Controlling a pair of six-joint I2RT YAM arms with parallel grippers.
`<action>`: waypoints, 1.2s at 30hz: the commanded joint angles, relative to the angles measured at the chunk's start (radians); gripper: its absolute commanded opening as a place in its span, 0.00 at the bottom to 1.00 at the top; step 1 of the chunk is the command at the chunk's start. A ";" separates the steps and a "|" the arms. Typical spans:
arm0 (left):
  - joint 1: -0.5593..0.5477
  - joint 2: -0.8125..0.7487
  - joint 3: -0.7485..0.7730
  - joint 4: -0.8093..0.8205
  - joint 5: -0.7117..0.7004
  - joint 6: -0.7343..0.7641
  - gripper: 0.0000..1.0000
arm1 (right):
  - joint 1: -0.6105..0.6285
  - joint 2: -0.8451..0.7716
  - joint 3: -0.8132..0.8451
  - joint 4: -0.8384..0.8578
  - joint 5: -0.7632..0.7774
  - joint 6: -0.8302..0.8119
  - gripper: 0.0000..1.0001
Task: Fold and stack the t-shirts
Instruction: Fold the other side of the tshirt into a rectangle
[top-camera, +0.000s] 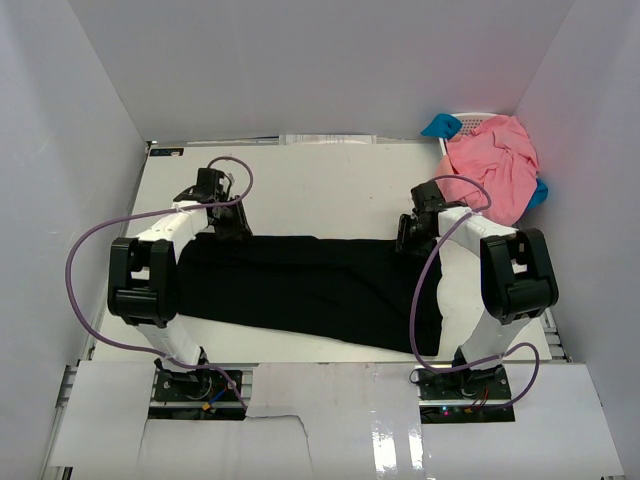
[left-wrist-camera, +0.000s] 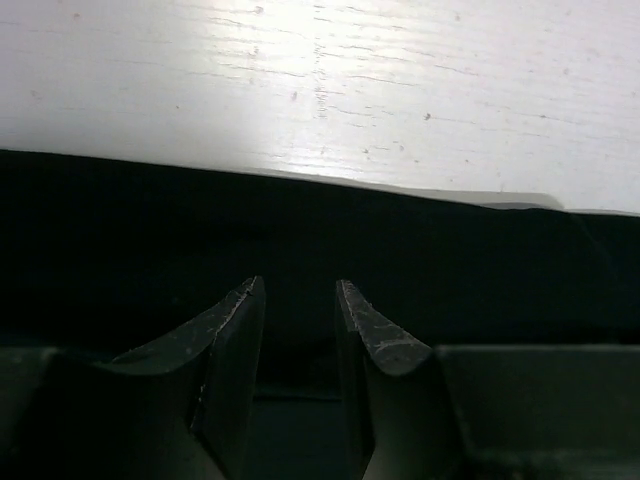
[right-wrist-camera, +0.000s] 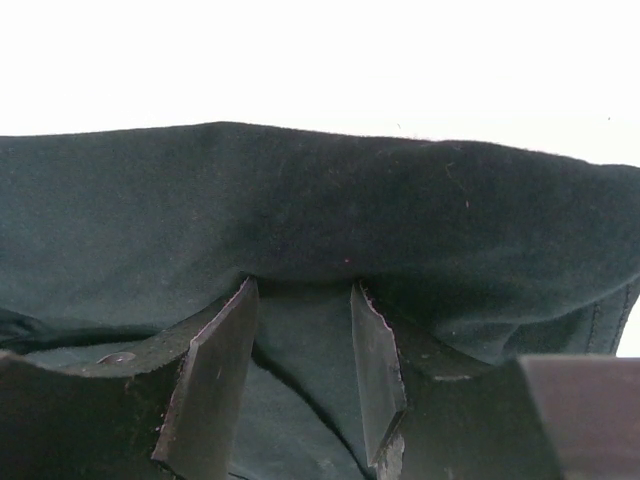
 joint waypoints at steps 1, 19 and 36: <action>0.001 0.023 0.017 -0.008 -0.036 0.021 0.45 | 0.007 0.020 0.038 0.025 0.011 -0.020 0.48; -0.005 0.352 0.247 -0.054 -0.056 0.001 0.44 | 0.009 0.268 0.271 -0.019 0.029 -0.030 0.48; 0.061 0.621 0.760 -0.239 -0.138 -0.008 0.45 | -0.085 0.569 0.785 -0.156 0.091 -0.082 0.49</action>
